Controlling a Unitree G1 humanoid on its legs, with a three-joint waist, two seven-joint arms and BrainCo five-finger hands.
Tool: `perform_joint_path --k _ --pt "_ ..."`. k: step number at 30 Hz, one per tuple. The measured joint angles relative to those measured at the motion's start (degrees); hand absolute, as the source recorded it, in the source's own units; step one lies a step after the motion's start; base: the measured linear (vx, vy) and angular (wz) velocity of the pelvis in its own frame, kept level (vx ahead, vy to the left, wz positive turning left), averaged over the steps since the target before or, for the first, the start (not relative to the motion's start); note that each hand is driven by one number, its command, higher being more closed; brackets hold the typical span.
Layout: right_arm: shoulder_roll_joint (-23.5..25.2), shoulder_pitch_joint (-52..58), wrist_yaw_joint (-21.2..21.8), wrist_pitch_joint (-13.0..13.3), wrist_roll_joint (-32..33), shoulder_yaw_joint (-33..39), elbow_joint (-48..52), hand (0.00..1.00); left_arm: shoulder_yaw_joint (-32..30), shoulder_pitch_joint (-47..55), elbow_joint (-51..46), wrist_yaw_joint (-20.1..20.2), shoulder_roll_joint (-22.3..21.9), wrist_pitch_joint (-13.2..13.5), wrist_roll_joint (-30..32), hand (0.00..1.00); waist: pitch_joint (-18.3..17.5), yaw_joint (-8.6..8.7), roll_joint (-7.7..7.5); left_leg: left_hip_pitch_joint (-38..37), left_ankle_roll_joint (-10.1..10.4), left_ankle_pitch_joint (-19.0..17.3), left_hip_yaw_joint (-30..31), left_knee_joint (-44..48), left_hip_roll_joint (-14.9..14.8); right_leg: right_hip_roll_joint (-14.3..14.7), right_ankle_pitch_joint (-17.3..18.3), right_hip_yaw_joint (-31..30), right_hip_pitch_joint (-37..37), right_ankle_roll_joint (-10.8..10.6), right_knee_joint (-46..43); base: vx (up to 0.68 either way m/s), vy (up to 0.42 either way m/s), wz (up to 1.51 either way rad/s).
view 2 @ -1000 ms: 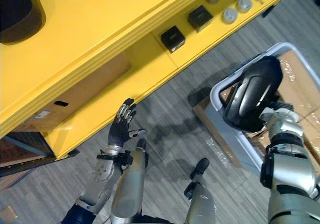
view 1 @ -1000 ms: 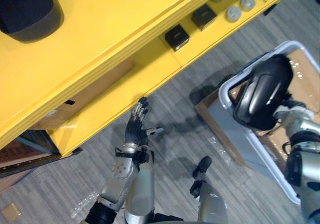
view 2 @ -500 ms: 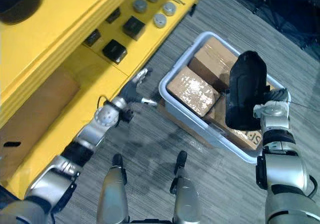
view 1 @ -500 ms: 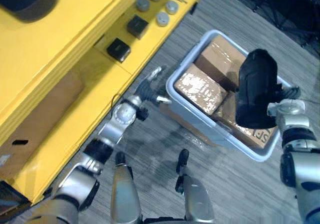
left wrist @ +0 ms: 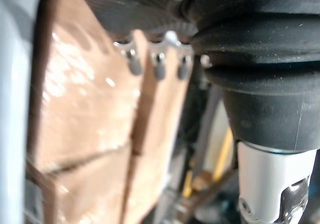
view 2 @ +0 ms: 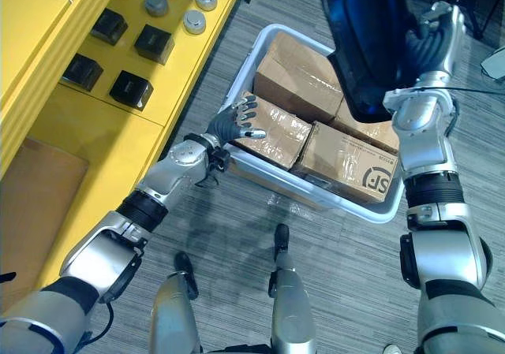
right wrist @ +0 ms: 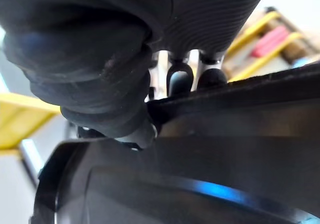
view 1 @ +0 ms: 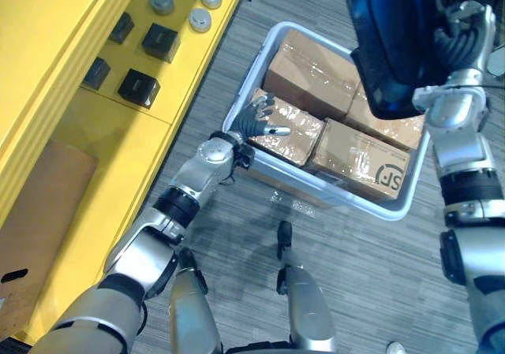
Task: Walk over and take plastic housings, then place them on the shelf
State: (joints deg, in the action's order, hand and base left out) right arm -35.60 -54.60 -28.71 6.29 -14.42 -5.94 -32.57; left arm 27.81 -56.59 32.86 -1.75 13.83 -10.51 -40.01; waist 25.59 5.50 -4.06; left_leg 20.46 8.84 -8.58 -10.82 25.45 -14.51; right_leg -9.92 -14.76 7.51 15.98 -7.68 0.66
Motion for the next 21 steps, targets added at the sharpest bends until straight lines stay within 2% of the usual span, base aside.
perform_joint_path --k 5,7,8,9,11,14,21 --pt "1.7 1.2 -0.4 2.6 -0.5 -2.3 3.0 1.0 0.1 0.0 3.9 -2.4 -3.7 0.4 -6.0 0.0 0.1 0.23 1.9 -1.0 0.1 0.1 -0.8 -0.9 0.1 -0.1 0.0 -0.7 -0.1 0.0 0.2 -0.02 0.001 -0.06" --pt "3.1 1.8 -0.4 3.0 -0.5 -2.5 3.1 1.0 0.0 0.0 4.4 -3.2 -4.7 2.3 -7.6 0.0 0.0 0.23 2.09 -1.6 0.2 0.4 -1.1 -1.3 0.1 0.0 0.0 -1.1 -0.2 0.0 0.1 0.02 -0.001 -0.07" --pt "4.0 2.8 -0.8 3.2 -0.5 -2.8 3.2 1.0 -0.1 -0.1 4.4 -4.1 -5.5 4.7 -9.2 0.0 0.0 0.23 2.17 -2.0 0.2 0.4 -1.3 -1.4 0.1 0.0 0.0 -1.2 -0.3 0.0 0.0 0.03 0.004 -0.03" --pt "4.5 3.2 -1.2 3.3 -0.5 -3.0 3.2 1.0 -0.1 -0.1 4.4 -4.4 -5.9 5.5 -9.4 0.0 0.0 0.23 2.17 -2.2 0.2 0.4 -1.4 -1.6 0.1 0.0 0.0 -1.2 -0.4 0.0 0.0 0.03 0.008 -0.04" --pt "6.5 4.5 -2.3 3.7 -0.4 -3.3 3.2 1.0 -0.2 -0.1 4.4 -5.4 -7.0 7.2 -8.9 0.0 0.1 0.23 2.28 -3.0 0.2 0.4 -1.6 -2.0 0.2 0.0 0.0 -1.2 -0.9 0.0 0.1 0.0 0.0 0.0" --pt "9.3 5.6 -3.5 4.4 -0.4 -5.4 3.2 1.0 -0.4 -0.1 4.4 -8.9 -8.3 9.6 -6.1 0.0 0.1 0.17 2.34 -3.5 0.2 0.4 -1.6 -2.2 0.2 0.0 0.1 -1.2 -1.5 0.1 0.3 0.0 0.0 0.0" --pt "14.8 7.7 -6.5 6.0 1.3 -8.8 5.0 1.0 -1.9 0.0 4.6 -20.2 -10.3 14.2 3.2 0.0 0.0 -0.17 3.19 -4.3 0.2 0.5 -1.6 -2.6 0.3 -0.1 0.1 -1.2 -2.1 0.1 0.3 0.0 0.0 0.0"
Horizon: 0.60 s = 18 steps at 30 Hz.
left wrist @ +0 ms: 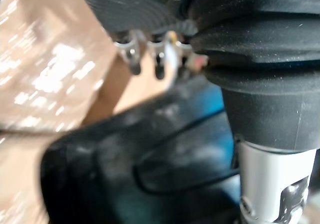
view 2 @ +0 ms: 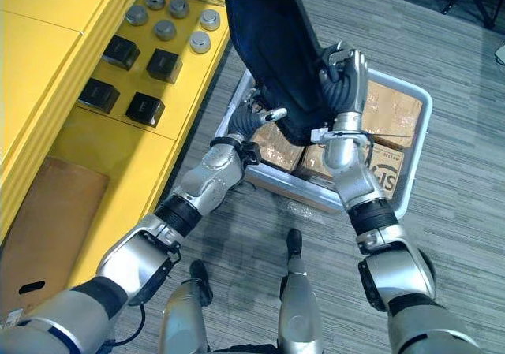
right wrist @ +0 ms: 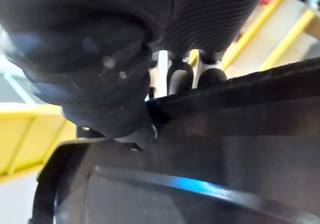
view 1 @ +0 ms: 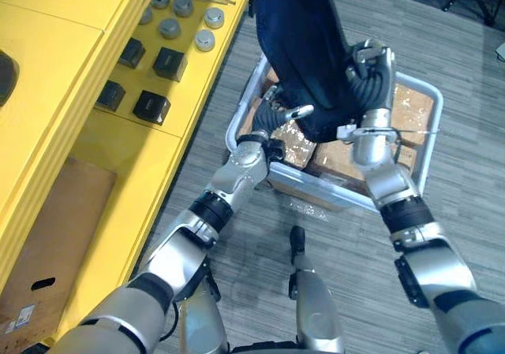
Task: Walk over and take plastic housings, then place them on the shelf
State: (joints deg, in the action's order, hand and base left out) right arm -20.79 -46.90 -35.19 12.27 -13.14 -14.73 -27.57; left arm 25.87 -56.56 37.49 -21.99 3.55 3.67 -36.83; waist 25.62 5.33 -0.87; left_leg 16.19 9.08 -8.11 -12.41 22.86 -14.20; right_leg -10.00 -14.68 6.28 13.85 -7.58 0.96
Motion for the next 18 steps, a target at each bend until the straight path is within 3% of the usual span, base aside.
perform_joint_path --k 6,11,13,14,18 --pt "2.5 1.1 -3.1 1.0 0.6 -3.4 0.0 1.0 -1.0 0.0 2.1 -6.1 -0.2 -0.2 8.0 0.0 -0.1 -0.2 0.23 -0.5 0.2 1.0 0.1 -1.7 0.4 -0.1 0.0 0.2 0.0 0.0 0.2 0.0 0.001 0.01" --pt "3.4 1.3 -4.8 1.0 1.2 -5.0 0.0 1.0 -1.0 0.0 2.4 -6.9 -0.2 -0.4 7.3 0.0 -0.1 -0.62 0.24 -1.5 0.2 2.0 -0.3 -3.3 1.1 -0.6 0.0 0.1 -0.1 0.0 0.3 0.0 0.0 0.0" --pt "3.4 1.3 -5.1 1.0 1.2 -5.7 0.0 1.0 -1.1 0.0 2.9 -7.1 -0.3 -0.1 4.4 0.0 -0.1 -0.69 0.24 -1.5 0.2 2.0 -0.3 -3.3 1.1 -0.6 0.0 0.1 -0.1 0.0 0.3 0.0 0.0 0.0" --pt "3.5 1.3 -5.1 1.0 1.2 -5.7 0.0 1.0 -1.1 0.0 3.3 -7.1 -0.3 0.0 3.1 1.0 -0.1 -0.69 0.24 -1.6 0.2 2.0 -0.3 -3.3 1.1 -0.6 0.0 0.1 -0.2 0.0 0.3 0.0 0.0 0.0" --pt "3.7 1.4 -5.1 1.0 1.2 -7.1 0.0 1.0 -1.1 0.2 5.5 -6.0 -0.7 1.6 -5.4 1.0 -0.1 -0.74 0.23 -2.4 0.2 2.0 -0.3 -3.6 1.1 -0.6 0.0 0.2 -1.1 0.0 0.6 0.0 0.0 0.0"
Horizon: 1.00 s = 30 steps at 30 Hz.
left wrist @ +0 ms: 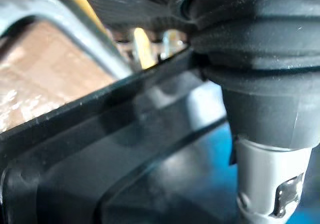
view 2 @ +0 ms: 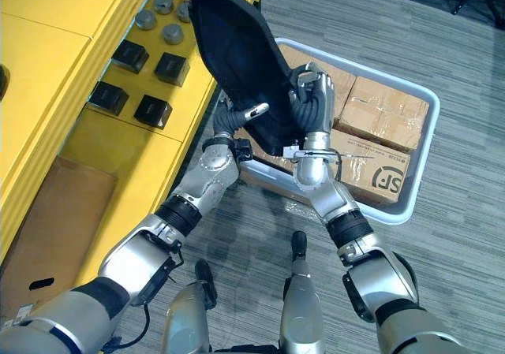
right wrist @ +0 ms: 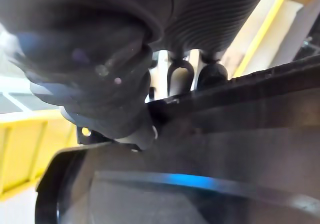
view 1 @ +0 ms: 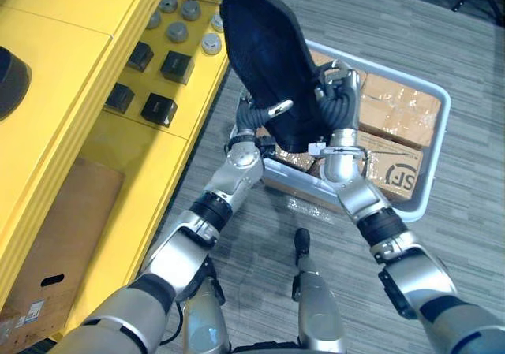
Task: Walk over and take plastic housings, then place them on the shelf
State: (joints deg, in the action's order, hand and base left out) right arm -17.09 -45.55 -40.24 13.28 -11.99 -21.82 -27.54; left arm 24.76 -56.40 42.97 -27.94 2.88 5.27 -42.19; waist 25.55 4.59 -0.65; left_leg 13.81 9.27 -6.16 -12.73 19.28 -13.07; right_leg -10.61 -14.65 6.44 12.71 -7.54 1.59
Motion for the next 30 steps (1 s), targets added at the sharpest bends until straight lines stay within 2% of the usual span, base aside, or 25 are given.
perform_joint_path --k 2,4,5,6,7,9,10,11,16,22,25,29,30 --pt "0.1 0.0 0.0 0.0 0.0 -0.1 0.1 1.0 0.0 0.1 0.0 2.6 0.0 1.5 -4.6 1.0 0.0 -0.2 -0.01 0.0 0.0 0.0 0.0 -0.4 0.1 0.0 0.0 0.0 0.0 0.0 0.1 0.0 0.0 0.0" --pt "0.3 0.0 0.1 0.0 0.0 -0.2 0.1 1.0 0.0 0.3 1.1 7.3 0.0 3.7 -11.7 1.0 0.0 -0.35 -0.01 -0.3 0.1 0.1 -0.1 -0.8 0.1 0.0 0.0 0.0 0.0 0.0 0.2 0.0 0.0 0.0" --pt "0.4 0.0 0.1 0.0 0.0 -0.3 0.3 1.0 0.1 0.4 1.4 8.5 0.0 4.1 -12.8 1.0 0.0 -0.34 -0.02 -0.3 0.1 0.1 -0.1 -0.8 0.1 0.0 0.0 0.0 0.0 0.0 0.2 0.0 0.015 -0.03" --pt "1.0 0.0 0.0 0.0 0.0 -0.2 0.9 1.0 0.2 0.6 2.0 11.4 0.0 4.9 -16.1 1.0 0.0 -0.22 -0.02 -0.5 0.1 0.1 -0.3 -0.8 0.1 0.0 0.0 0.0 0.0 0.0 0.2 0.0 0.0 0.0" --pt "1.3 0.0 0.0 0.0 0.0 -0.2 1.4 1.0 0.2 0.8 2.1 12.7 0.0 5.4 -17.7 1.0 0.0 -0.07 -0.02 -0.5 0.1 0.1 -0.3 -0.9 0.1 0.0 0.0 0.0 0.0 0.0 0.2 0.0 0.0 0.0" --pt "1.6 0.0 0.0 0.0 -0.1 -1.0 3.6 1.0 0.2 1.6 2.9 17.5 0.0 8.4 -24.7 1.0 0.0 0.58 -0.07 -0.6 0.1 0.1 -0.4 -0.9 0.1 0.0 0.0 0.0 0.0 0.0 0.2 0.0 0.0 0.0" --pt "1.6 0.0 0.0 0.0 -0.2 -1.2 4.1 1.0 0.2 1.8 3.2 19.0 0.0 8.9 -26.6 1.0 0.0 0.71 -0.08 -0.6 0.1 0.1 -0.4 -0.9 0.1 0.0 0.0 0.0 0.0 0.0 0.2 0.0 0.0 0.0" --pt "1.6 -0.1 -0.1 0.0 -0.6 -2.0 4.7 1.0 0.3 2.5 3.5 22.1 0.0 10.0 -30.9 1.0 0.0 0.86 -0.09 -0.7 0.1 0.1 -0.4 -1.0 0.1 0.0 0.0 0.0 0.0 0.0 0.2 0.0 0.0 0.0" --pt "1.6 -0.4 0.1 0.4 -1.2 -3.1 6.4 1.0 1.2 5.0 3.7 32.5 0.0 13.2 -41.8 1.0 -0.1 1.0 -0.31 -0.7 0.1 0.1 -0.5 -0.9 0.1 0.0 0.0 -0.1 0.0 0.0 0.2 -0.01 0.007 0.0" --pt "1.6 0.1 0.1 2.2 -2.4 -3.7 9.4 1.0 1.8 6.6 3.7 42.3 0.1 17.1 -47.4 1.0 -0.7 1.18 -1.8 -1.0 0.1 0.1 -0.7 -0.9 0.1 0.0 0.0 -0.2 -0.2 0.0 0.2 -0.02 0.01 -0.01" --pt "1.7 1.5 0.1 2.8 -2.4 -4.2 11.2 1.0 2.8 7.8 3.6 45.6 0.1 19.4 -49.2 1.0 -0.8 1.09 -2.99 -2.8 0.1 0.1 -1.6 -1.8 0.1 -0.1 0.4 -0.6 -1.0 0.1 0.1 0.0 0.016 -0.08" --pt "1.7 4.7 0.1 4.1 -2.4 -4.2 13.0 1.0 4.2 10.7 1.8 46.5 0.1 22.0 -49.5 1.0 -1.0 1.17 -3.33 -3.8 0.1 0.1 -2.0 -2.9 0.3 -0.2 0.9 -0.6 -1.3 0.0 0.0 0.0 0.006 -0.03" --pt "1.8 6.0 0.3 4.6 -2.7 -4.3 13.4 0.0 4.6 12.4 0.6 46.5 0.1 22.5 -49.6 1.0 -1.0 1.44 -3.32 -4.6 0.1 0.1 -2.0 -3.2 0.3 -0.2 1.2 -0.5 -2.0 -0.1 -0.1 0.03 0.01 0.0"
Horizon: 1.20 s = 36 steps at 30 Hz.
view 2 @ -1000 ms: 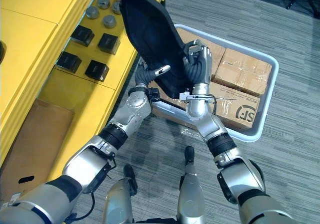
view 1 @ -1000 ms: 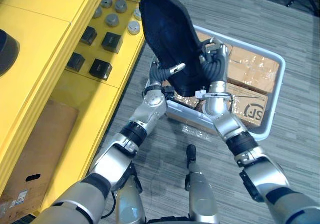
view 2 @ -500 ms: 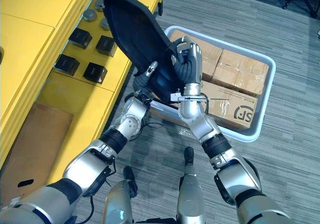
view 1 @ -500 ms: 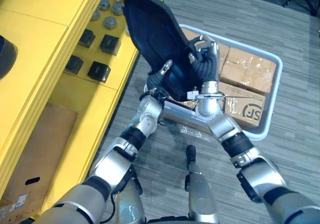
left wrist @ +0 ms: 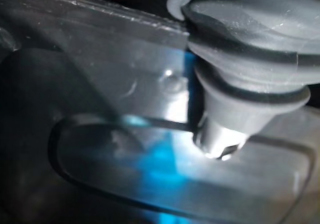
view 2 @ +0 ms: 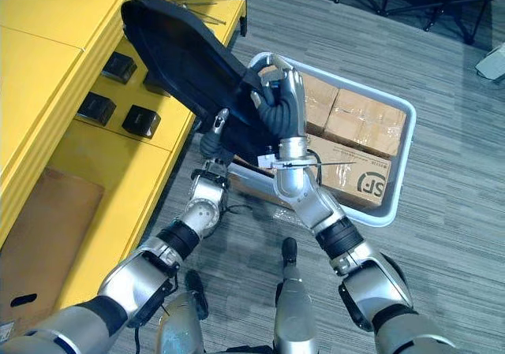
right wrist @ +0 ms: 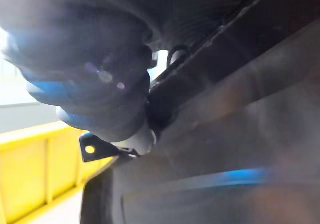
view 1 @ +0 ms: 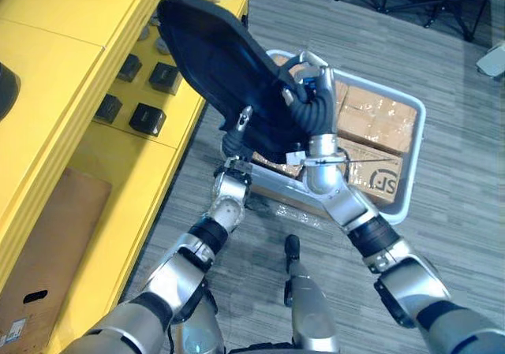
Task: Walk over and take plastic housings, then place them on the shelf
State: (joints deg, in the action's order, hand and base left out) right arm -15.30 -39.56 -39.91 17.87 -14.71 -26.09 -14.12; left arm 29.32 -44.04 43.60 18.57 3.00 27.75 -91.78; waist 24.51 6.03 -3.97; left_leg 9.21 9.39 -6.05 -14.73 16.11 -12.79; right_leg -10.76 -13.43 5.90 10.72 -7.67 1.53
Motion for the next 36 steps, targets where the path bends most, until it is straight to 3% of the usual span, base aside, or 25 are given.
perform_joint_path --k 7,10,12,14,18,22,24,28,30,33,36 --pt "0.6 8.9 1.8 4.8 -0.7 0.9 6.8 0.0 0.2 8.5 -9.3 -1.5 0.3 1.4 3.9 1.0 0.0 -0.21 0.01 -3.6 0.1 0.1 0.0 -2.6 0.3 -0.1 2.4 0.4 -2.0 -0.4 -1.7 0.06 0.025 0.04" --pt "1.9 13.6 2.7 5.1 1.0 2.4 9.1 0.0 0.0 12.8 -14.7 -7.7 0.6 1.2 11.3 1.0 -1.7 -0.97 0.03 -5.2 0.3 0.2 0.0 -4.3 0.5 -0.2 3.5 0.9 -2.9 -0.6 -2.1 0.07 0.024 0.06" --pt "2.1 17.6 3.7 5.4 3.4 2.5 10.6 0.0 -0.5 16.8 -18.5 -13.0 0.6 -0.1 18.6 1.0 -4.9 -1.37 0.34 -5.7 0.5 0.4 0.1 -5.5 0.6 -0.2 4.1 1.6 -3.1 -0.7 -2.0 0.1 0.018 0.09" --pt "2.1 20.3 5.6 5.3 6.3 3.6 12.1 0.0 -1.7 18.9 -21.8 -17.7 0.5 -1.2 26.2 1.0 -5.6 -2.1 0.48 -8.9 0.5 0.5 0.0 -6.6 0.6 -0.2 5.1 1.9 -6.1 -0.9 -2.1 0.1 0.025 0.07" --pt "1.2 22.6 15.4 3.3 12.7 4.7 16.3 0.0 -5.6 23.5 -29.3 -21.0 0.6 -5.1 34.3 1.0 -10.7 -2.35 1.73 -11.4 0.7 0.9 -0.2 -9.3 1.1 -0.4 5.5 2.5 -7.4 -1.1 -2.0 0.05 0.023 0.03" --pt "-2.1 25.8 25.4 0.5 21.0 7.5 22.1 0.0 -7.6 27.2 -35.2 -23.0 0.4 -7.3 40.4 1.0 -12.1 -3.04 2.04 -14.3 0.6 1.4 0.2 -11.0 1.5 -0.8 6.1 3.6 -10.1 -1.4 -1.8 0.0 0.011 0.07" --pt "-3.2 30.3 30.6 -1.5 26.1 11.8 25.2 0.0 -9.2 29.2 -37.5 -26.1 0.0 -7.9 48.2 1.0 -13.8 -3.72 1.81 -14.6 0.7 1.8 0.2 -11.8 1.6 -0.8 6.2 3.7 -10.3 -1.4 -1.7 0.0 0.0 0.0" --pt "-4.0 37.4 33.8 -3.1 33.6 22.4 30.0 0.0 -14.5 33.5 -39.3 -32.8 0.3 -8.0 61.5 1.0 -15.6 -3.61 1.84 -15.3 0.8 1.9 -0.2 -12.4 1.7 -0.7 6.2 3.6 -10.9 -1.4 -1.0 -0.04 -0.002 -0.06" --pt "-4.3 42.5 35.1 -2.9 37.7 28.6 33.0 0.0 -18.9 36.8 -39.6 -38.2 1.0 -8.0 68.3 1.0 -16.7 -3.08 1.69 -15.4 0.9 2.0 -0.6 -12.6 1.6 -0.5 6.2 3.3 -10.8 -1.4 -0.6 -0.01 -0.004 -0.08" --pt "-3.9 47.1 36.7 -2.8 40.7 30.1 33.8 0.0 -22.4 39.8 -40.4 -43.9 1.5 -8.5 75.0 1.0 -17.0 -2.21 1.35 -16.2 0.9 2.0 -1.3 -12.7 1.6 -0.4 6.1 2.6 -10.8 -1.4 -0.6 0.0 0.004 -0.12" --pt "0.4 53.1 38.8 -2.9 43.9 30.7 33.8 0.0 -24.6 40.4 -41.9 -49.2 1.6 -9.0 81.5 1.0 -17.4 -2.13 0.71 -16.1 0.9 1.9 -1.9 -13.0 1.6 -0.2 5.8 1.8 -10.7 -1.5 0.2 -0.01 0.009 -0.09"
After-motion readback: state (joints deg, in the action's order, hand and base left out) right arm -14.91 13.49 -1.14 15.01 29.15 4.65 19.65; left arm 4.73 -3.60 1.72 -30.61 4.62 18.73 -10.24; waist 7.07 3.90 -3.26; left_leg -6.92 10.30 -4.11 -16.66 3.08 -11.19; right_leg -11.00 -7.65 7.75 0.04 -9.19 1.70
